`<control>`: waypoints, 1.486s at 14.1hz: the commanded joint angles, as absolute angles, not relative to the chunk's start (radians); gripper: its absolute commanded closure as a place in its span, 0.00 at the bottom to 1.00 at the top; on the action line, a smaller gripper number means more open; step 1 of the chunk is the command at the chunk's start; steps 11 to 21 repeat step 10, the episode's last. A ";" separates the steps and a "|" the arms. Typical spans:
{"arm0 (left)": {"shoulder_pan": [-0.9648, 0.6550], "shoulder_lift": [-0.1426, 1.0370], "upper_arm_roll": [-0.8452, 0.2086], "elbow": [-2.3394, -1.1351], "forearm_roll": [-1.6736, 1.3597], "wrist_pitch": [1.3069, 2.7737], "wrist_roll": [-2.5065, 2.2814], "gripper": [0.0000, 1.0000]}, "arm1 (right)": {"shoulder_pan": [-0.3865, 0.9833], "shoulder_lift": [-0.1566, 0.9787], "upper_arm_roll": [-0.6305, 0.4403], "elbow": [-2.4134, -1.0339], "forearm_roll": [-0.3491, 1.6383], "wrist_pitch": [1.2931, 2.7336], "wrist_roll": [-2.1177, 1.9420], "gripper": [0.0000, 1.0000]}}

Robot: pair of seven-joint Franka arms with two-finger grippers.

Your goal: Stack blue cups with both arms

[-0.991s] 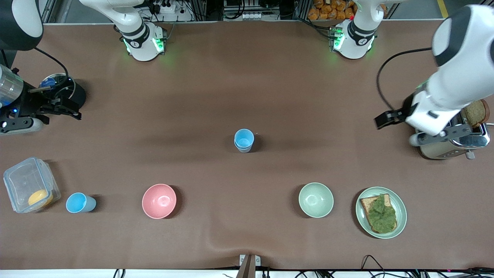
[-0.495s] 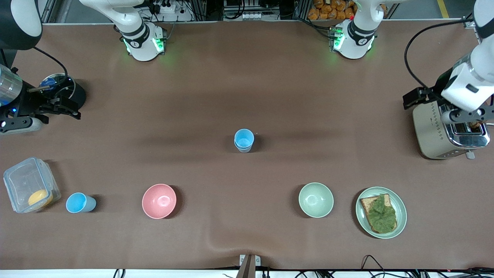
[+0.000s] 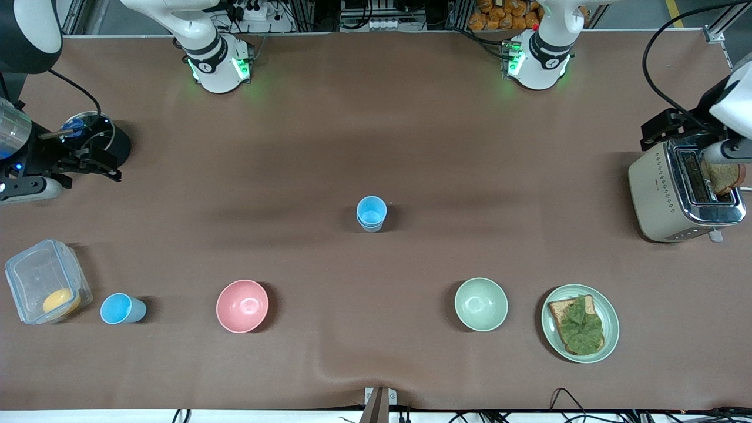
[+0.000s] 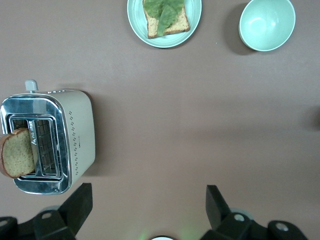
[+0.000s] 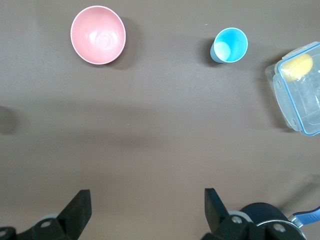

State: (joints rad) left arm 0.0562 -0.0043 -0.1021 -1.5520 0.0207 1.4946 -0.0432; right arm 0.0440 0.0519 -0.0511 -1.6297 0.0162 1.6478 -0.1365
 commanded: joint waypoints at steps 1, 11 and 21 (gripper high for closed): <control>0.071 -0.014 -0.095 -1.526 -0.026 1.477 -0.014 0.00 | 0.049 0.034 -0.055 -1.634 0.017 1.641 -0.144 0.00; 0.069 -0.023 -0.100 -1.542 -0.026 1.470 -0.015 0.00 | 0.052 0.034 -0.054 -1.634 0.017 1.641 -0.144 0.00; 0.069 -0.023 -0.100 -1.542 -0.026 1.470 -0.015 0.00 | 0.052 0.034 -0.054 -1.634 0.017 1.641 -0.144 0.00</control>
